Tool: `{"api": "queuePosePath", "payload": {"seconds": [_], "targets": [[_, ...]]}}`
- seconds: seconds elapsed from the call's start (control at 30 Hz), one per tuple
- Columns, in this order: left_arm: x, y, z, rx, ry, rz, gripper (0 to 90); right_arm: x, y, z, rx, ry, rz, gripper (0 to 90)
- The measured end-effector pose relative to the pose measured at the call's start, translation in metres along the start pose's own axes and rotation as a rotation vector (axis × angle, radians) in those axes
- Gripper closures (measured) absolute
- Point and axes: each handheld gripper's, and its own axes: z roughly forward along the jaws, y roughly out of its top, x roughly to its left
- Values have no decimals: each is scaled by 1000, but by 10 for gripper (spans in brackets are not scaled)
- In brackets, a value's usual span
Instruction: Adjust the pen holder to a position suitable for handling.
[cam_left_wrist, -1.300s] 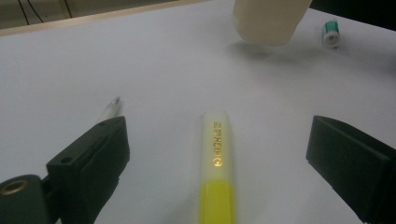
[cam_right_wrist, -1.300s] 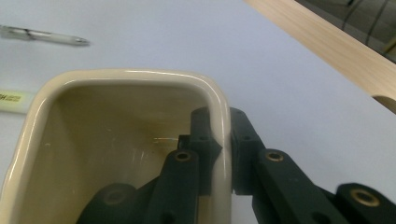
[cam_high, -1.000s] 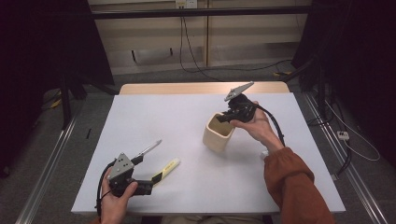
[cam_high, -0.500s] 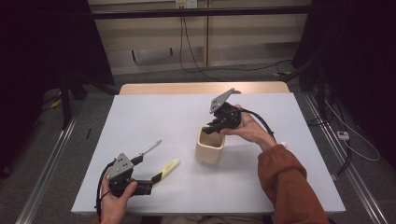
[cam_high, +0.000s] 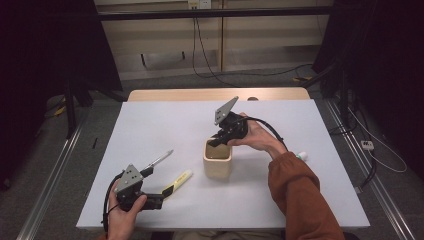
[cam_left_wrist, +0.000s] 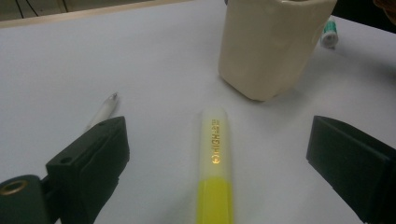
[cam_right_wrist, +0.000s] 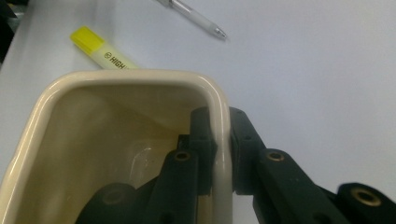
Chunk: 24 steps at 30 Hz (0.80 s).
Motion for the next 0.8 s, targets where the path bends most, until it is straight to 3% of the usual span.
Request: {"api": "queuePosePath", "payload": {"seconds": [0.1,0.23,0.33,0.43,0.47,0.57,0.8], "targets": [[1,0,0,4,1,-3,57,1,1,0,5,-5,2,816],[0,0,0,1,2,1,57,1,0,-1,-12,-10,46,745],[0,0,0,3,0,-3,57,3,-1,-6,-36,-51,76,626],[0,0,0,-1,3,-5,57,4,-7,-15,-85,-112,156,507],[0,0,0,2,4,-4,57,4,-7,-15,-85,-112,156,481],[0,0,0,2,4,-2,57,6,-16,-21,-133,-126,216,405],[0,0,0,4,7,-1,57,9,-30,-37,-215,-199,318,248]]}}
